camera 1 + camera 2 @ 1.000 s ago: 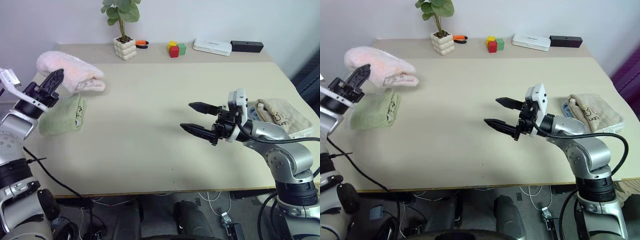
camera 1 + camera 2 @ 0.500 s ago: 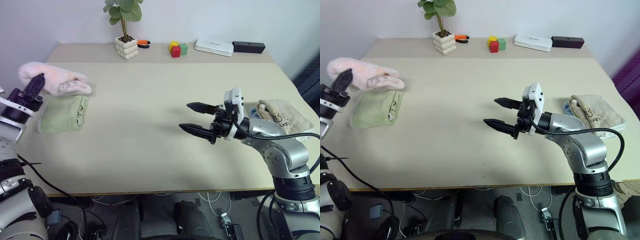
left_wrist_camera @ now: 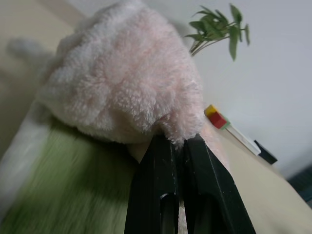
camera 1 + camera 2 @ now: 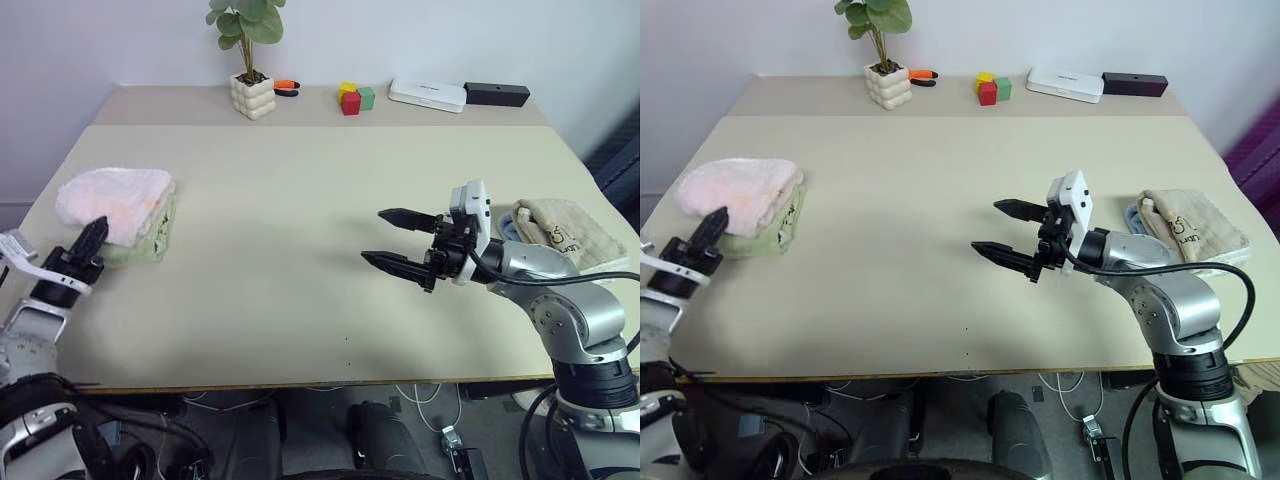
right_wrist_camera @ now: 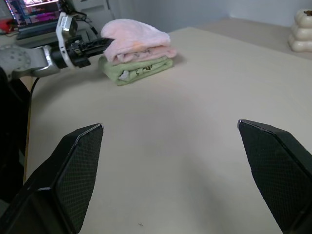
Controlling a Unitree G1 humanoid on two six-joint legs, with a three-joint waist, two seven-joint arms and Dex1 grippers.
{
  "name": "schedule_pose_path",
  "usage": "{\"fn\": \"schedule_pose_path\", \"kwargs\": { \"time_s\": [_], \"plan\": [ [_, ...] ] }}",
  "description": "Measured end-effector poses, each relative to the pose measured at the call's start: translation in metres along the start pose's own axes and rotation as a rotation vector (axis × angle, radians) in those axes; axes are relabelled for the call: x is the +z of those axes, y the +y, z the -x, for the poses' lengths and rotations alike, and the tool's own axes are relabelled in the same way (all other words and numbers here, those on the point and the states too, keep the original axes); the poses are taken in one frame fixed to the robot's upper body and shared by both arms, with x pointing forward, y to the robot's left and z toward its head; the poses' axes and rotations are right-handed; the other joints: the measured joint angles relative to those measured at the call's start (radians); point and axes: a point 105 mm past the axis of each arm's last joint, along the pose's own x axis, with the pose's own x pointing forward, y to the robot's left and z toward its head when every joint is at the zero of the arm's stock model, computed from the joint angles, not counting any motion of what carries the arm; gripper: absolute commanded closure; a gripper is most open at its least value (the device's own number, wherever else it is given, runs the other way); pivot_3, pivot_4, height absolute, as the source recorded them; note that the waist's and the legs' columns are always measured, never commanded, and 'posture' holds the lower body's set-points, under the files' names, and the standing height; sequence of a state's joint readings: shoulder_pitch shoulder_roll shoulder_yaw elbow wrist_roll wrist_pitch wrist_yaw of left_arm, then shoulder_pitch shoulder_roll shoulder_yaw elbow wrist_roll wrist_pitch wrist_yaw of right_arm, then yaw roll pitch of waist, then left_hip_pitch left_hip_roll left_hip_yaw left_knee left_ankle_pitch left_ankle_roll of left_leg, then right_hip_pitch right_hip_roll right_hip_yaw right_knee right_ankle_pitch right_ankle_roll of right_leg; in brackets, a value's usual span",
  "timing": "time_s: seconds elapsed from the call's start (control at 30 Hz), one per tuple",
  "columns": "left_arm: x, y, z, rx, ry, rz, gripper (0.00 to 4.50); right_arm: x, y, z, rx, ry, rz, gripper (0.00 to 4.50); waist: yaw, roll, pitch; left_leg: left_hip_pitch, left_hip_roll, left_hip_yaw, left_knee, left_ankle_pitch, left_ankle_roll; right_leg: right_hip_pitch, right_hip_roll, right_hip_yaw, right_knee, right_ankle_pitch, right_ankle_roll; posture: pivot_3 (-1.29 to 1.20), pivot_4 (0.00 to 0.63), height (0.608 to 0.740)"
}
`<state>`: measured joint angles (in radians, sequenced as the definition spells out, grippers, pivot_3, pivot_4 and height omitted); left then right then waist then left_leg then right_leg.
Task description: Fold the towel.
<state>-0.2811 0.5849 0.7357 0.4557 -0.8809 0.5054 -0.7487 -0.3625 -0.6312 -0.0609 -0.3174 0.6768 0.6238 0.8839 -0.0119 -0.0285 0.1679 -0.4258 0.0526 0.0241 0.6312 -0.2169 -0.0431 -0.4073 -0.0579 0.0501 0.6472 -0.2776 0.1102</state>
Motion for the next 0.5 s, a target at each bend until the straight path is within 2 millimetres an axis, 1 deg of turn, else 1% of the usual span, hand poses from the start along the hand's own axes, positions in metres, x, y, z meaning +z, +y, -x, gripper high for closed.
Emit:
{"fn": "schedule_pose_path", "kwargs": {
  "time_s": [0.13, 0.27, 0.37, 0.43, 0.5],
  "plan": [
    [0.005, -0.011, 0.006, 0.001, -0.014, 0.005, 4.42, 0.0, 0.0, 0.0, -0.002, 0.004, 0.006, 0.0, -0.002, 0.0, 0.0, 0.0, 0.0, 0.0, 0.0, 0.0, 0.0, 0.0, 0.0, 0.0, 0.0, 0.0, 0.0, 0.0, 0.15, 0.74],
    [-0.005, -0.018, 0.012, 0.009, -0.004, 0.049, 4.42, -0.001, -0.001, -0.001, -0.002, 0.002, 0.013, 0.0, -0.002, 0.0, 0.0, 0.0, 0.0, 0.0, 0.0, 0.0, 0.0, 0.0, 0.0, 0.0, 0.0, 0.0, 0.0, 0.0, 0.15, 0.74],
    [-0.007, -0.019, 0.014, 0.013, -0.006, 0.085, 3.6, -0.001, -0.001, -0.002, -0.002, 0.003, 0.018, 0.0, -0.001, 0.0, 0.0, 0.0, 0.0, 0.0, 0.0, 0.0, 0.0, 0.0, 0.0, 0.0, 0.0, 0.0, 0.0, 0.0, 0.15, 0.74],
    [-0.002, -0.022, 0.015, 0.002, -0.025, 0.096, 2.66, -0.001, -0.002, -0.003, 0.002, -0.001, 0.016, 0.0, -0.001, 0.0, 0.0, 0.0, 0.0, 0.0, 0.0, 0.0, 0.0, 0.0, 0.0, 0.0, 0.0, 0.0, 0.0, 0.0, 0.15, 0.74],
    [0.003, -0.023, 0.015, 0.0, -0.047, 0.101, 1.61, -0.002, -0.003, -0.003, 0.001, 0.0, 0.01, 0.0, -0.002, 0.0, 0.0, 0.0, 0.0, 0.0, 0.0, 0.0, 0.0, 0.0, 0.0, 0.0, 0.0, 0.0, 0.0, 0.0, 0.15, 0.74]
  ]
}}
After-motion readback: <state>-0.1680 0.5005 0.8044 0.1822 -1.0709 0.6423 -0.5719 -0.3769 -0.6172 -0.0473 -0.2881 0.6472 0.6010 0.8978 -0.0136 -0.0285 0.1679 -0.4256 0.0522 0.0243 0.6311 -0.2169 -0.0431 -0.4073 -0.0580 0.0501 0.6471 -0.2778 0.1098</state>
